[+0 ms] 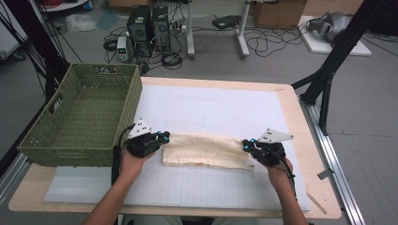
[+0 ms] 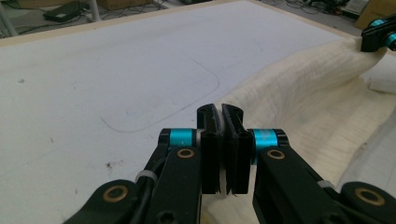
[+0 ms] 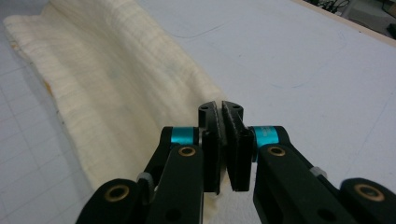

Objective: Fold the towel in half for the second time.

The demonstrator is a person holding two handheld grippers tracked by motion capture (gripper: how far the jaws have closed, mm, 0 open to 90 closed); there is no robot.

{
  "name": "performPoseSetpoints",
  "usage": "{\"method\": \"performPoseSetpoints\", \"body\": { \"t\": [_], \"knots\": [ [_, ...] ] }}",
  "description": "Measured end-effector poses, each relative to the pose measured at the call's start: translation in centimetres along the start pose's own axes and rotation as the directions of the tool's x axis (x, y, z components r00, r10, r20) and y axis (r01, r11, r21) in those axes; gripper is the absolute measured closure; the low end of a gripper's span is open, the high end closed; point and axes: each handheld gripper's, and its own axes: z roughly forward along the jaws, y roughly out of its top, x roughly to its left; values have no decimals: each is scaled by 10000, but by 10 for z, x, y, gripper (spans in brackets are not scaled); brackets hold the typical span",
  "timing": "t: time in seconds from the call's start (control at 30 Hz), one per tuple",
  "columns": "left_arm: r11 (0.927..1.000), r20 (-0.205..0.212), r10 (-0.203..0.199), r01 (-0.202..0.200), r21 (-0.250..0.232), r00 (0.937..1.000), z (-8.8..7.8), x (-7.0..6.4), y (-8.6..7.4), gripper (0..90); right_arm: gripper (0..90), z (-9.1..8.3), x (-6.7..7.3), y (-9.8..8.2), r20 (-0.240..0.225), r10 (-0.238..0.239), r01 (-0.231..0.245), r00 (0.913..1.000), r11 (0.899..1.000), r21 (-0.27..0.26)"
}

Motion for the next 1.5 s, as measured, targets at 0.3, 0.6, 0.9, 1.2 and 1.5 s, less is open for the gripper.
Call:
{"method": "performPoseSetpoints", "body": {
  "t": [0.3,0.6,0.9,1.2,1.5],
  "knots": [
    [9999,165,93,-94,98,9998,-5,-5,-8,853,863,-6,9,-10,-190,-153,152,9997,9999,-42],
    [9981,328,42,-62,612,9995,-5,-9,-21,847,863,-11,16,-24,-527,-236,246,9983,9996,168],
    [9911,445,17,-76,1329,9990,-8,-13,-30,835,863,-16,24,-32,-893,-329,385,9955,9974,616],
    [9936,175,-205,184,1113,9996,-21,-11,-23,610,821,-19,29,-35,-1058,-125,240,9943,9938,1081],
    [9984,125,-246,252,-510,9996,-18,-12,11,522,604,-43,20,-10,-655,647,-708,9958,9928,-965]
  ]
}}
